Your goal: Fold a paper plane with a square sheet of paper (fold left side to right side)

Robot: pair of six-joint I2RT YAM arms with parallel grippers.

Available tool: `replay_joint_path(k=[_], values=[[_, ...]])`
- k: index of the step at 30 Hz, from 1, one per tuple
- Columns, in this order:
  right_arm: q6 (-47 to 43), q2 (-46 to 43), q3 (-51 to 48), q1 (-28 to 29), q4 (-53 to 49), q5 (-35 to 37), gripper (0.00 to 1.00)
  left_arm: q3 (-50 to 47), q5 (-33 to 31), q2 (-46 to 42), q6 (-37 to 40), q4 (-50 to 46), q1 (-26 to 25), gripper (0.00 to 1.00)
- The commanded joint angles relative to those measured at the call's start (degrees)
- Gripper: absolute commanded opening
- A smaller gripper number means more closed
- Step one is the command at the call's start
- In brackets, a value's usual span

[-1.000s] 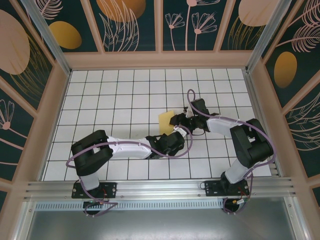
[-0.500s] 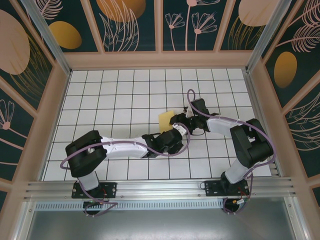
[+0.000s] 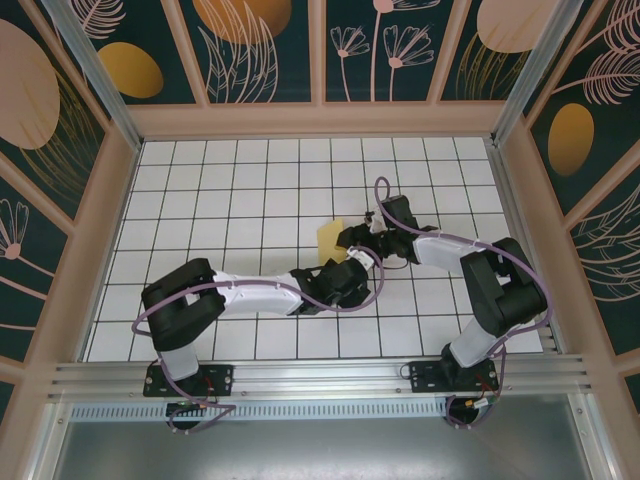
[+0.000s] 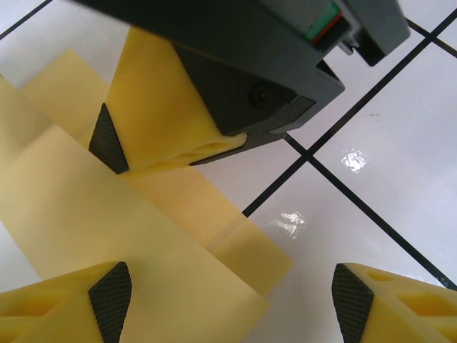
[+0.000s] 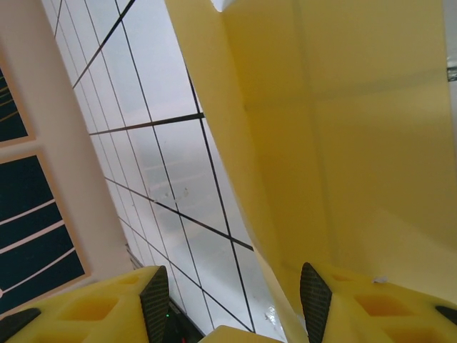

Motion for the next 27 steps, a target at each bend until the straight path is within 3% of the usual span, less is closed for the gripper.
replay_joint_path(k=[1,6,14,21,27], values=[[1.58,-2.03,0.77,0.48,1.97,-1.53,0.55,1.75,-1.78,1.10,0.15,-0.88,0.12,0.77],[2.48,-1.96,0.82,0.72,2.81,-1.96,0.55,2.15,-2.95,1.55,0.58,-1.67,0.05,0.75],[1.87,-1.77,1.09,0.74,1.68,-1.24,0.55,1.98,-3.12,0.96,0.47,-2.54,0.06,0.61],[0.68,-1.34,1.46,0.73,-0.07,0.22,0.55,1.20,-2.08,-0.25,0.25,-2.55,0.04,0.41],[-1.14,-0.84,2.10,0.61,-2.50,1.64,0.55,0.39,-1.94,-1.67,-0.96,-2.64,0.12,0.15]])
